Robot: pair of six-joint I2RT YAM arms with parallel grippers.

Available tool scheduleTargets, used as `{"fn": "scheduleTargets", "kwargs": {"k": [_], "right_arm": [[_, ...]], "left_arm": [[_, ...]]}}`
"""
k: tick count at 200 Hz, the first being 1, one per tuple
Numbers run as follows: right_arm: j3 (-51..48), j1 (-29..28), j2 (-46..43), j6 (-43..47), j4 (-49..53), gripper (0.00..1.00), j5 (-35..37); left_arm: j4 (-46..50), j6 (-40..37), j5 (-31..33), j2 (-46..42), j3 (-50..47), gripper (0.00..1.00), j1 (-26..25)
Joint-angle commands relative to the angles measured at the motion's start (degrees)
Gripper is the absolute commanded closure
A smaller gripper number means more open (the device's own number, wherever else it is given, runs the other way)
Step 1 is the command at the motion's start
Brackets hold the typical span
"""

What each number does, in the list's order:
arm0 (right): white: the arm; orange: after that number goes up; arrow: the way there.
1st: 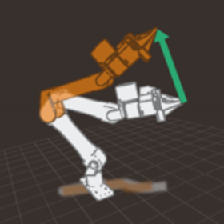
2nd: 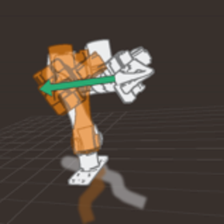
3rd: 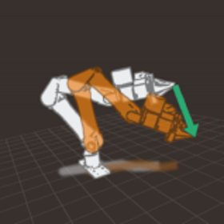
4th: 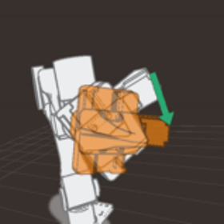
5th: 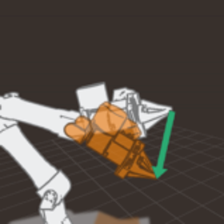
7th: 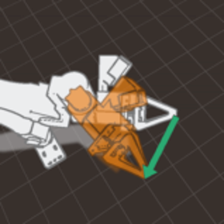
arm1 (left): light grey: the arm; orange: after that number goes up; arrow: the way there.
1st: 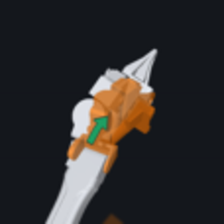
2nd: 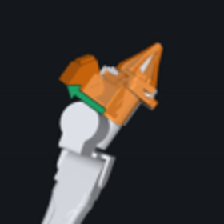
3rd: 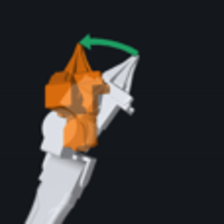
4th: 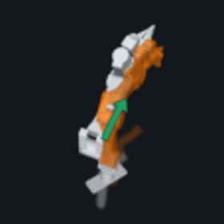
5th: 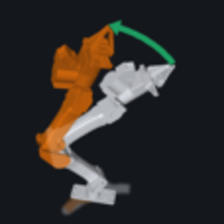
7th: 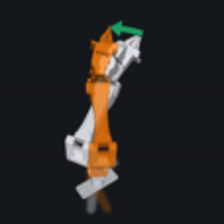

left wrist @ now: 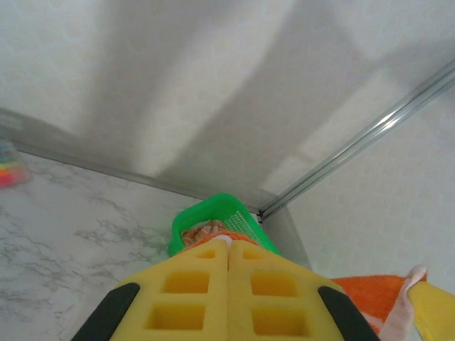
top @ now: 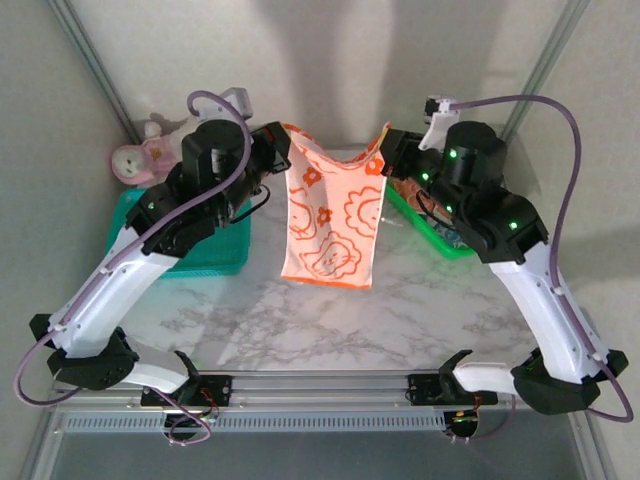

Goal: Fold and stack the towels

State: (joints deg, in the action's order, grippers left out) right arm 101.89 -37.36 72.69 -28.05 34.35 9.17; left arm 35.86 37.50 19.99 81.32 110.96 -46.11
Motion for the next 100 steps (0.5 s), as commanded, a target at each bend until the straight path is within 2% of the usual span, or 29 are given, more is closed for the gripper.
{"fn": "scheduleTargets", "kwargs": {"k": [1, 20, 52, 100], "right_arm": [[1.5, 2.8, 4.4, -2.7, 2.4, 1.0, 0.2], [3.9, 5.9, 9.5, -3.7, 2.1, 1.0, -3.9], [8.7, 8.9, 19.2, -2.3, -0.5, 1.0, -6.0], [18.4, 13.2, 36.0, -0.9, -1.0, 1.0, -10.6]], "left_arm": [[2.0, 3.6, -5.1, 4.3, 0.9, 1.0, 5.3], [0.6, 2.6, -7.7, 7.2, 0.7, 1.0, 8.9], [-3.1, 0.2, -16.5, 14.4, 1.9, 1.0, 17.1], [-4.8, -5.1, -20.6, 27.4, 5.6, 1.0, 23.1]]}}
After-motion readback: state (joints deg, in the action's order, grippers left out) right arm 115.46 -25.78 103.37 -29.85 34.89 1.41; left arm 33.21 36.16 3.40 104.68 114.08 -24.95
